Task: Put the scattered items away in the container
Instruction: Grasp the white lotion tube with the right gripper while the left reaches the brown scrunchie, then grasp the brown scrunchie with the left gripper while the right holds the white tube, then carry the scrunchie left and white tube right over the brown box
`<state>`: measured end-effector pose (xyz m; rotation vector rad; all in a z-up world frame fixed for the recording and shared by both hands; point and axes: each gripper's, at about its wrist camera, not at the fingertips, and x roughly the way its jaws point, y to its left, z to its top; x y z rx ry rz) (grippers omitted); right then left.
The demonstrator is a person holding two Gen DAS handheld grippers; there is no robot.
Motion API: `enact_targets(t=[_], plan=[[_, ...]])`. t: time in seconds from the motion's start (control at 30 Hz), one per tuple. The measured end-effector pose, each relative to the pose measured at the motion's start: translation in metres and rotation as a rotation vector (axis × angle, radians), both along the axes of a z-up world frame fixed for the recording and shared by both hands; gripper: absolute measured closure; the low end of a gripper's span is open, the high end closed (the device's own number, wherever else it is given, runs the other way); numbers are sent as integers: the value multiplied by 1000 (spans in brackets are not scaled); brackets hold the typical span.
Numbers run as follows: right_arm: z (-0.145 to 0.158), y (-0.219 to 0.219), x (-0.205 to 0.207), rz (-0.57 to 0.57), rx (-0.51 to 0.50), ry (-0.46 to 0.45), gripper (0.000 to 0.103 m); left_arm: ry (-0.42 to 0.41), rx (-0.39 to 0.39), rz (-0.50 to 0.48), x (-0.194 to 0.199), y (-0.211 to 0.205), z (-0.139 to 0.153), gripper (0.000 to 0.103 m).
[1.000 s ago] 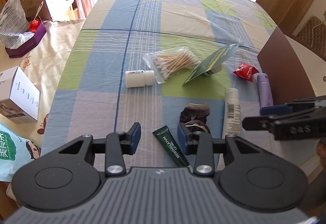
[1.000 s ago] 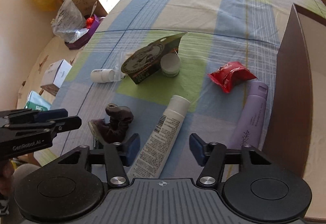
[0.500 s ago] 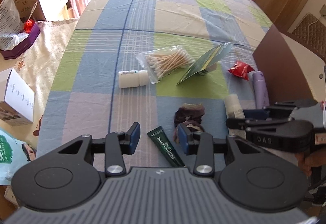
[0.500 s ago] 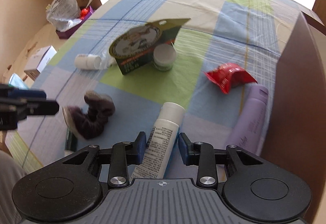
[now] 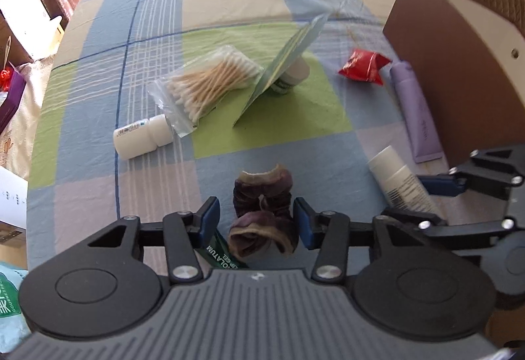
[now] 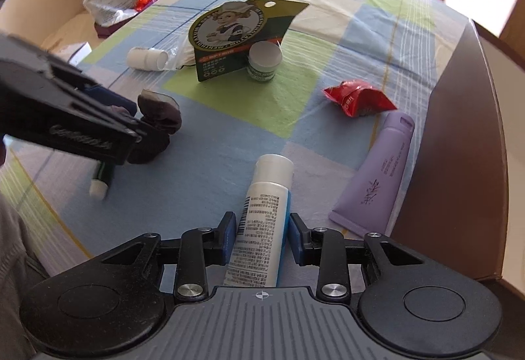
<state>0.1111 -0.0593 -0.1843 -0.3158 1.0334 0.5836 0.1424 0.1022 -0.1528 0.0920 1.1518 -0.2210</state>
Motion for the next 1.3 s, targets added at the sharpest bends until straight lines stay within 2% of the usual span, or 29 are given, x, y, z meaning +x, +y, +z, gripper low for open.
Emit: enact_targets(t=[0.07, 0.23, 0.5, 0.7, 0.9, 1.03, 1.3], plan=[[-1, -1, -2, 7, -3, -15, 66, 7, 5, -12, 2, -3, -6, 72], [3, -2, 0, 0, 12, -18, 70, -27, 59, -53, 1, -15, -6, 83], [34, -8, -2, -7, 120, -62, 71, -106, 91, -47, -3, -24, 29, 84], [72, -25, 0, -51, 260, -73, 71, -159, 96, -35, -9, -28, 64, 84], [119, -64, 8, -136, 400, -127, 71, -222, 80, -53, -12, -43, 102, 84], [146, -104, 12, -214, 438, -180, 71, -259, 48, -91, -11, -66, 123, 84], [170, -200, 16, -383, 406, -250, 71, -291, -37, -203, 4, -136, 140, 84]])
